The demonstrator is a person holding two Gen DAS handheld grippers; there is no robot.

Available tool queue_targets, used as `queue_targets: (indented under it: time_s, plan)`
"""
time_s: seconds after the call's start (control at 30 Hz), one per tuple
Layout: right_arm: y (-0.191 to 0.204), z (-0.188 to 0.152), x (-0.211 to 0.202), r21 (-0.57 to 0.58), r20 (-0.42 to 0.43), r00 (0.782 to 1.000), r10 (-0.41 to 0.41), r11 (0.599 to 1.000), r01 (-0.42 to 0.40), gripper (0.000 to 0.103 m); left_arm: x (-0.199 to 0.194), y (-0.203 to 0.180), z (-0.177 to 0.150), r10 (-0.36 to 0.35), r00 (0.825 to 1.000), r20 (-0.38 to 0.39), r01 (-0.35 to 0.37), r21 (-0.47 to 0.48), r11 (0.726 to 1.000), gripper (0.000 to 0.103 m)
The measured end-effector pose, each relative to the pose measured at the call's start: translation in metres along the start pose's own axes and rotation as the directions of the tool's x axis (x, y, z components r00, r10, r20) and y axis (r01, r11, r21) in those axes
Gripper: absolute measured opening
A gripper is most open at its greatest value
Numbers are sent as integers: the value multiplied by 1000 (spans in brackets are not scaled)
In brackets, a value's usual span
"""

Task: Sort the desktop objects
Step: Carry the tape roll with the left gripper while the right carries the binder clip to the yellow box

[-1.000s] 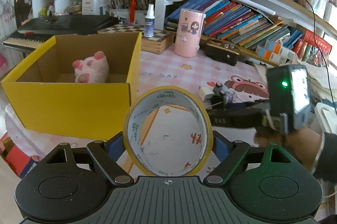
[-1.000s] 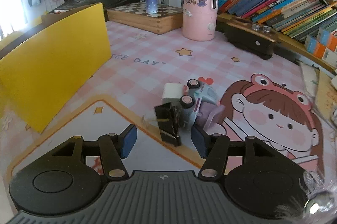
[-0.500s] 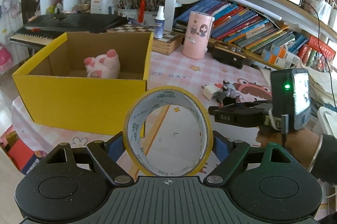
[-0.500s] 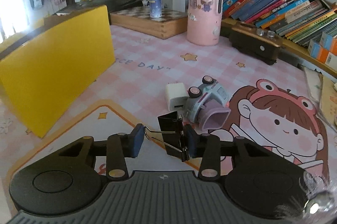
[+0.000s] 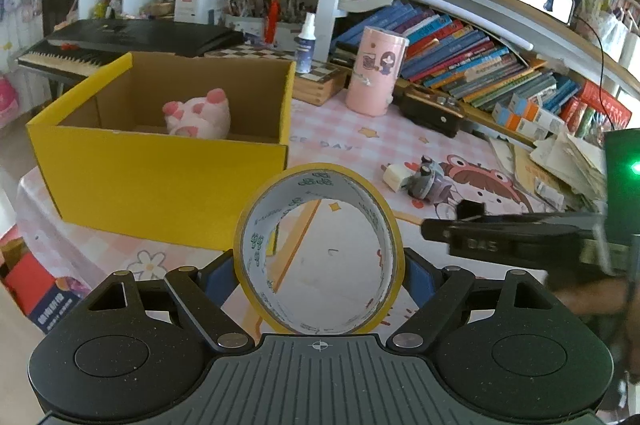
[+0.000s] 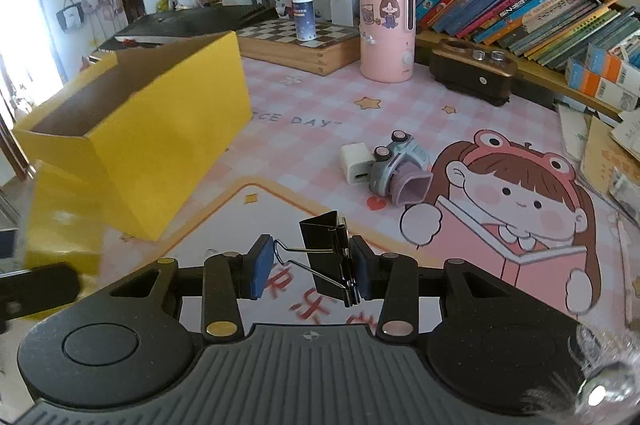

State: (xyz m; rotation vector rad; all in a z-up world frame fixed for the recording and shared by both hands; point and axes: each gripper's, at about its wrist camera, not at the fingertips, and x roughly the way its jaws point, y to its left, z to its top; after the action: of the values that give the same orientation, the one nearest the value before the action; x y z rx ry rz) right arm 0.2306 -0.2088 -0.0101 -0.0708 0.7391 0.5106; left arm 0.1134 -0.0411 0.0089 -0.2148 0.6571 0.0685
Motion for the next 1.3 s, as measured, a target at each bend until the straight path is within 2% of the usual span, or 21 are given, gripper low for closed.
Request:
queue_targets:
  time_s: [0.17,0.43,0.83,1.3]
  plan:
    - [15,-1,-28,20,18,1000,9,1000,-10,38,-7,12,0,-9,999,33,10,-27,1000,85]
    - [54,-16,-55,34,31,998,-46,998,45,38,-15,39,2,-71,997,43,72,-28,997,85]
    - [123,-45,-75,65,2,994,-112,992,112,38,-44,89,-11,-130,991,18,130,16,991,85]
    - [188,-75,-80,96,-33,993,-112,989,114,38,-73,140,-29,-146,989,-10,147,47,988,85]
